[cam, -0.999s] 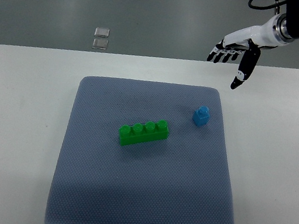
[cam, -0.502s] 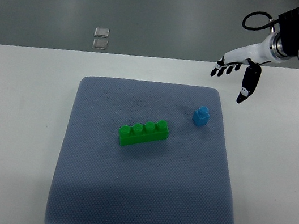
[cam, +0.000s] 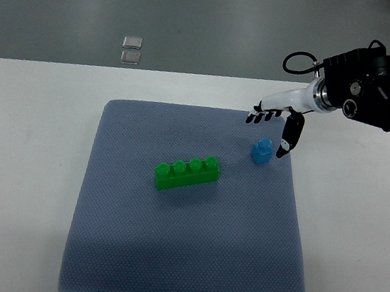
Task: Stack blue block on green block with right hand
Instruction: 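Move the right hand over the small blue block, then lower the right hand and close fingers around the blue block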
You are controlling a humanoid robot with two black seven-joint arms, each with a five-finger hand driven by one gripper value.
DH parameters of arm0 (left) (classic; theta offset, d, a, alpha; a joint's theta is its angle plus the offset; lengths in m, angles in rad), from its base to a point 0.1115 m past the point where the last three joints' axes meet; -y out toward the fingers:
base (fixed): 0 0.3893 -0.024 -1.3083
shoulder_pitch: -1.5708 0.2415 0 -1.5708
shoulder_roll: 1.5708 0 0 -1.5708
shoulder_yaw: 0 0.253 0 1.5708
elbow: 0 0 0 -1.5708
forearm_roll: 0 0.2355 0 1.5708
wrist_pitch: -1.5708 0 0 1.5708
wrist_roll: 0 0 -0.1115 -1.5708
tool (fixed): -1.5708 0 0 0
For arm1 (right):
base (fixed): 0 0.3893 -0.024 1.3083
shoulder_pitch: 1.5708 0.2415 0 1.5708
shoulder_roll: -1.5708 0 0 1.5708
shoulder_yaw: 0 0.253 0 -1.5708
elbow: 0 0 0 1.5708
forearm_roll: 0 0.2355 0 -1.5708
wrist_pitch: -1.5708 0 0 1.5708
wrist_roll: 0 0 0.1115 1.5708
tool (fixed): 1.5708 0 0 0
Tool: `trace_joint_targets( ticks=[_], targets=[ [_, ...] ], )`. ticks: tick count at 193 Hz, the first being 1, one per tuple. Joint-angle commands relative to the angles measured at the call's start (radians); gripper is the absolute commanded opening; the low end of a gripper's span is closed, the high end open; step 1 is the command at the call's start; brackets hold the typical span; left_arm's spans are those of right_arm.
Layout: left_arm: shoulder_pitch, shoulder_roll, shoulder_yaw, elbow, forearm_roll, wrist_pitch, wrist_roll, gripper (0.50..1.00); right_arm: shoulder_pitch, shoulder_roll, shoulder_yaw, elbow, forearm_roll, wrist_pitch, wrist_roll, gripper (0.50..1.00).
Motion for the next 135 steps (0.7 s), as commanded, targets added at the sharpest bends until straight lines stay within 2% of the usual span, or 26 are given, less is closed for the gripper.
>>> trace_joint_targets(
  ticks=[1,27,44,135],
  targets=[
    [0.001,0.0,0.0,0.0,0.0,0.0,0.0,1.0,-0.028,0.022,0.006,-0.021,-0.018,-0.003,-0.019,0.913],
    [0.0,0.0,0.0,0.0,0.0,0.0,0.0,1.0,-0.062,0.039,0.016,-0.049,-0.021,-0.035,-0.028,0.913],
    [0.0,0.0,0.0,0.0,0.0,0.0,0.0,1.0,-0.082,0.047,0.061,-0.052,-0.021,-0.038,-0.064,0.913],
    [0.0,0.0,0.0,0.0,0.0,0.0,0.0,1.0,-0.117,0.062,0.067,-0.077,-0.022,-0.067,-0.068,0.909]
  ],
)
